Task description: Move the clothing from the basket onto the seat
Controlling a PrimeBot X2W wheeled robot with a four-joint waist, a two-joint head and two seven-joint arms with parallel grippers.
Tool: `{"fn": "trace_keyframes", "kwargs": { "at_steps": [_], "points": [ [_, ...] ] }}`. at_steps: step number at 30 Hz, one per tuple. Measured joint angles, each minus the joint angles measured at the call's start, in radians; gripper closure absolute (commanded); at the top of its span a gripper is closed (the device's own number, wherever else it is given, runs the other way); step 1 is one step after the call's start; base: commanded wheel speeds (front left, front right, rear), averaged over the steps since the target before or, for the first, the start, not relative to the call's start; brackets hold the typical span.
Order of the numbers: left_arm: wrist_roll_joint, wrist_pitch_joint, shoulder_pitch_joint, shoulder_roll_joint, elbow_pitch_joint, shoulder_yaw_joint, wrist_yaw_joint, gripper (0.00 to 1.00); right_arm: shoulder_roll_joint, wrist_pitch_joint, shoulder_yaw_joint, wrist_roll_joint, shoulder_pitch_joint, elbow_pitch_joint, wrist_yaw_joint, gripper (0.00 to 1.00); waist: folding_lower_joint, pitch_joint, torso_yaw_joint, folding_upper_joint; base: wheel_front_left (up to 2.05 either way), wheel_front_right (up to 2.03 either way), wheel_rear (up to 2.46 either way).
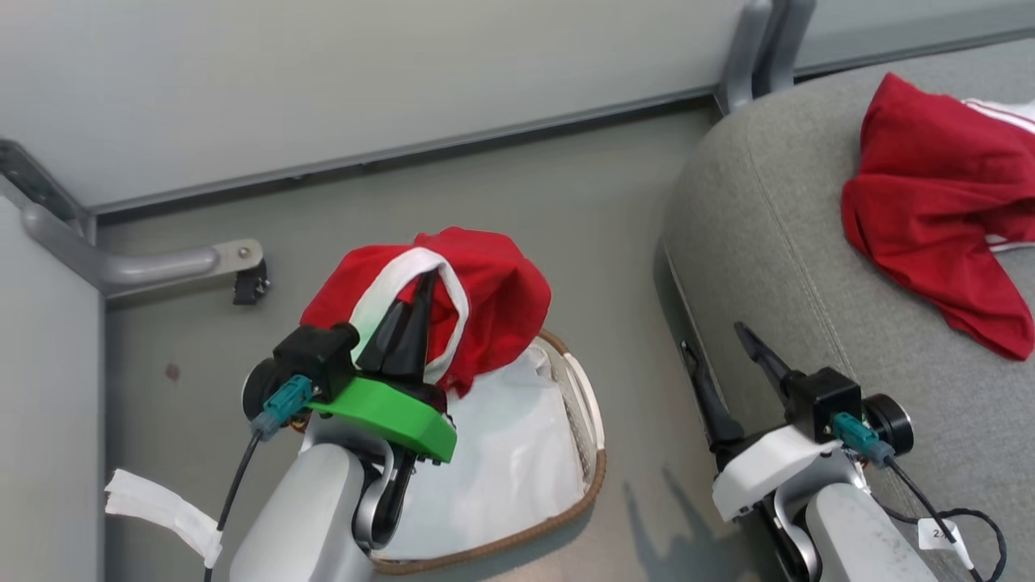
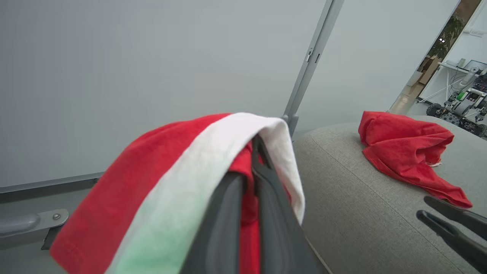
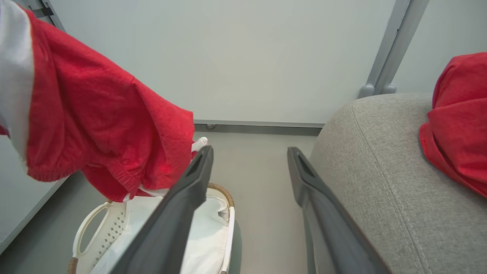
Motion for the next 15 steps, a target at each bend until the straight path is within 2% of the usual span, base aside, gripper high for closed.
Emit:
{"fn": "trace_keyframes", "kwargs": {
  "at_steps": [9, 15],
  "points": [
    [0.002, 0.0, 0.0, -0.006, -0.129, 0.007, 0.0, 1.0, 0.0, 0.0, 0.079, -0.008, 0.036, 0.046, 0.0, 0.0, 0.0, -0.073, 0.051, 0.0, 0.0, 0.0, 0.0],
    [0.002, 0.0, 0.011, -0.008, -0.152, -0.016, 0.0, 1.0, -0.001, 0.0, 0.163, -0.002, 0.037, 0.07, 0.0, 0.0, 0.0, -0.092, 0.085, 0.0, 0.0, 0.0, 0.0]
  ]
}}
